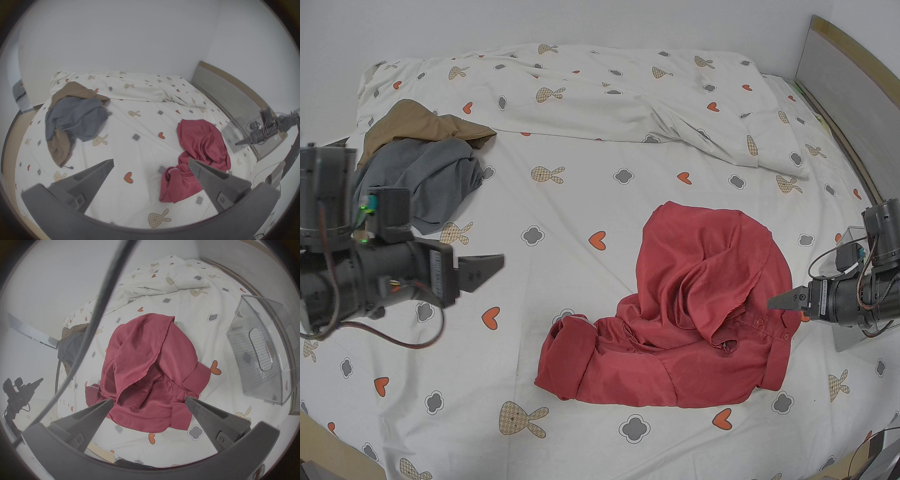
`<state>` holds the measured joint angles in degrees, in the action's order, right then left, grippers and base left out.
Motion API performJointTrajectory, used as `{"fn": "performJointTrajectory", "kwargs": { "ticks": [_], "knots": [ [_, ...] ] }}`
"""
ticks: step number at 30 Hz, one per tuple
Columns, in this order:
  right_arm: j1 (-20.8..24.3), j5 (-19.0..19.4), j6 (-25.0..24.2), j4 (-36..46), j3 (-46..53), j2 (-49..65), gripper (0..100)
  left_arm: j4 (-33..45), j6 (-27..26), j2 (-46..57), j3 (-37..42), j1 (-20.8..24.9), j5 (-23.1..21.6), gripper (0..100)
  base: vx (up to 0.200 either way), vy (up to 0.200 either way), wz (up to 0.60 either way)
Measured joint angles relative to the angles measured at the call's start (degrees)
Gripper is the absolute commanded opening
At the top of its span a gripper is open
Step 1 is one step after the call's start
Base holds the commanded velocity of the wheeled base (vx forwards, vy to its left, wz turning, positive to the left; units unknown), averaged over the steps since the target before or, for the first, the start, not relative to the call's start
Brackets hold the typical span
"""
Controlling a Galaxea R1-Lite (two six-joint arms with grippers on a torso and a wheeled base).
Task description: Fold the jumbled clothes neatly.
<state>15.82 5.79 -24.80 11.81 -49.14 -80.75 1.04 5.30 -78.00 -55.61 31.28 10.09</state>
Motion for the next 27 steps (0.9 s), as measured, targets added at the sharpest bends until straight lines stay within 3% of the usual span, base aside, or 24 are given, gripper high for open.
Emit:
{"fn": "performJointTrajectory", "kwargs": {
  "ticks": [7, 14, 27],
  "knots": [
    [-1.55, 0.33, -2.00, -1.77, 1.21, 1.01, 100, -0.35, -1.06, -9.55, -5.44, 8.98, 3.75, 100, 0.000, 0.000, 0.00],
    [-3.01, 0.45, -2.11, -1.88, 2.07, 3.13, 100, -0.99, -1.12, -10.86, -5.49, 10.01, 2.52, 100, 0.000, 0.000, 0.00],
    [-8.33, 5.89, -2.11, -1.61, 2.21, 5.92, 100, -0.83, -1.39, -11.08, -5.24, 10.25, 2.73, 100, 0.000, -0.200, 0.00]
  ]
}}
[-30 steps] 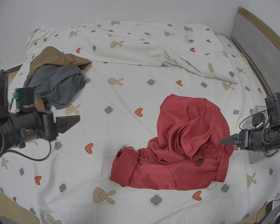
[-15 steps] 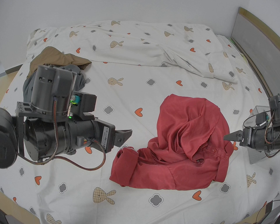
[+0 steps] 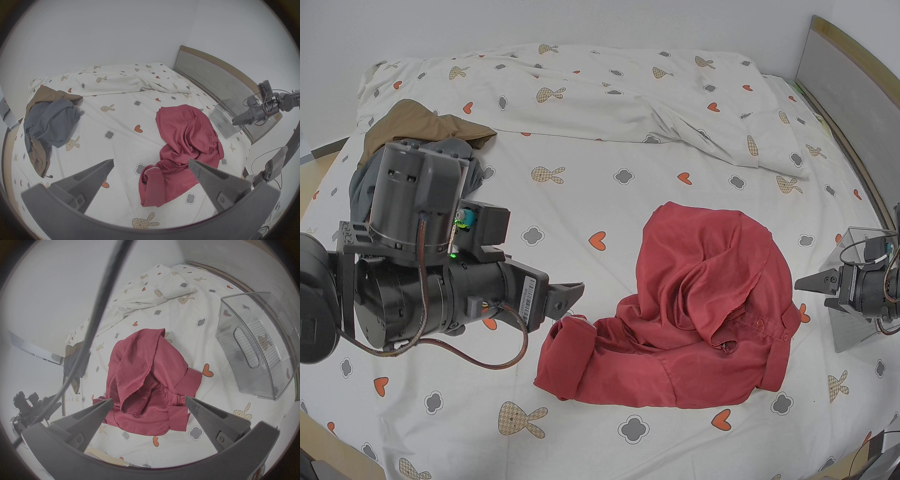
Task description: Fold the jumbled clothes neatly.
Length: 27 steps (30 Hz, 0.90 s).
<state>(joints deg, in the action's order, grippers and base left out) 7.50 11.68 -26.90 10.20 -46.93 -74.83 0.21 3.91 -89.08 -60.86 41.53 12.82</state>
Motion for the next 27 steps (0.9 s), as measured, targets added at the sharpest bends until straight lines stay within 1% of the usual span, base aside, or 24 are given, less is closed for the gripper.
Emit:
{"fn": "performJointTrajectory", "kwargs": {
  "ticks": [5, 11, 18, 23, 27],
  "knots": [
    [-0.37, 0.00, 0.00, 0.13, -0.13, 0.16, 100, 0.09, -0.06, -0.20, 0.30, 0.39, -0.02, 100, 0.000, -0.200, 0.00],
    [-0.48, -0.07, 0.00, 0.17, -0.15, 0.13, 100, -0.13, -2.41, -0.48, 1.01, 0.99, -0.02, 100, 0.000, -0.200, 0.00],
    [-0.50, -0.07, 0.02, 0.17, -0.09, 0.11, 100, -0.26, -2.99, -2.16, 0.22, 2.29, 0.00, 100, 0.000, -0.200, 0.00],
    [-0.56, -0.16, 0.02, 0.16, 0.00, 0.11, 100, -0.54, -4.21, -3.86, -0.35, 3.43, 0.00, 100, 0.000, 0.000, 0.00],
    [-0.69, -0.18, 0.00, 0.17, 0.00, 0.11, 100, -1.24, -4.97, -5.81, -1.27, 4.72, 0.88, 100, 0.000, 0.000, 0.00]
  ]
}}
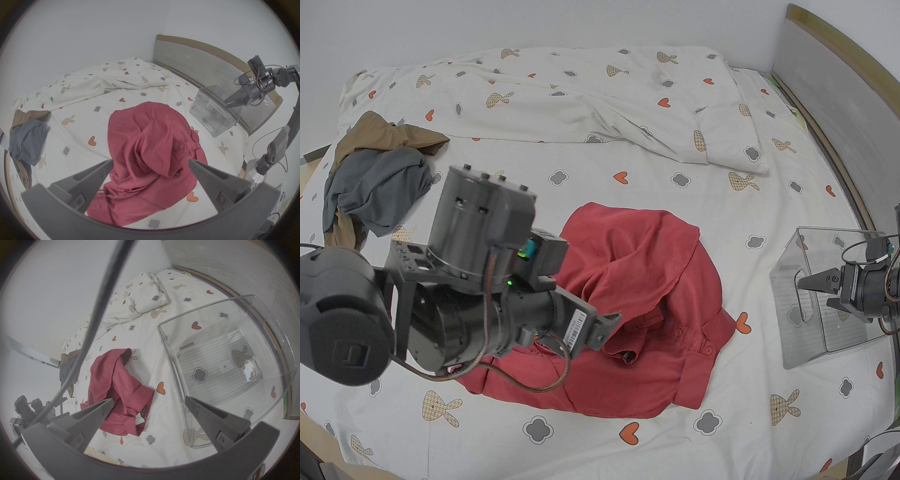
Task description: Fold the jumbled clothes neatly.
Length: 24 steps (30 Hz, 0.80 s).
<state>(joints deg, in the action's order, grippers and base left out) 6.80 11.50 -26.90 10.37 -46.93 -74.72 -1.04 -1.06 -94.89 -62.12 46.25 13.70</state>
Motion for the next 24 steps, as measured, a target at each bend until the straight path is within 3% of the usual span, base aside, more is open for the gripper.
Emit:
{"fn": "performJointTrajectory", "kwargs": {
  "ticks": [4, 13, 24],
  "knots": [
    [-0.16, -0.01, 0.00, 0.00, 0.00, -0.01, 100, 0.04, -0.05, -2.74, -2.16, 1.43, 1.34, 100, 0.000, 0.000, 0.00],
    [-0.77, 0.07, 0.02, -0.06, 0.00, -0.11, 100, 0.02, -3.45, -11.95, -6.53, 3.15, 9.62, 100, 0.000, 0.000, 0.00],
    [-1.73, 0.07, 0.00, -0.09, -0.22, -0.06, 100, -0.18, -4.95, -19.11, -10.06, 2.61, 9.95, 100, 0.000, 0.000, 0.00]
  ]
}}
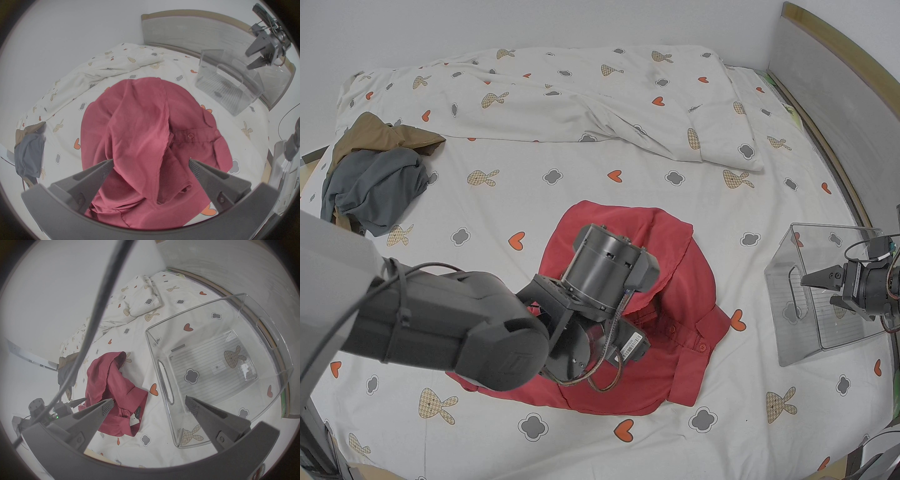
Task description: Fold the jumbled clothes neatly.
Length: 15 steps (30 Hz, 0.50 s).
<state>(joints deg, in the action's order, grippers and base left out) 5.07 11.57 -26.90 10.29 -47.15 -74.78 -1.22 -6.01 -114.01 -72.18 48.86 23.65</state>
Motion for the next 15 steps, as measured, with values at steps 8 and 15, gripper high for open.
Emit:
{"fn": "performJointTrajectory", "kwargs": {
  "ticks": [8, 15],
  "knots": [
    [-0.09, 0.02, 0.00, 0.00, -0.04, 0.20, 100, -1.34, -1.90, -3.16, -1.00, -2.95, -0.11, 0, 0.000, 0.000, 0.00],
    [0.00, 0.02, 0.02, 0.00, 0.02, 0.24, 100, -5.01, -2.63, -1.97, -1.44, -6.97, -0.12, 0, 0.000, 0.000, 0.00]
  ]
}}
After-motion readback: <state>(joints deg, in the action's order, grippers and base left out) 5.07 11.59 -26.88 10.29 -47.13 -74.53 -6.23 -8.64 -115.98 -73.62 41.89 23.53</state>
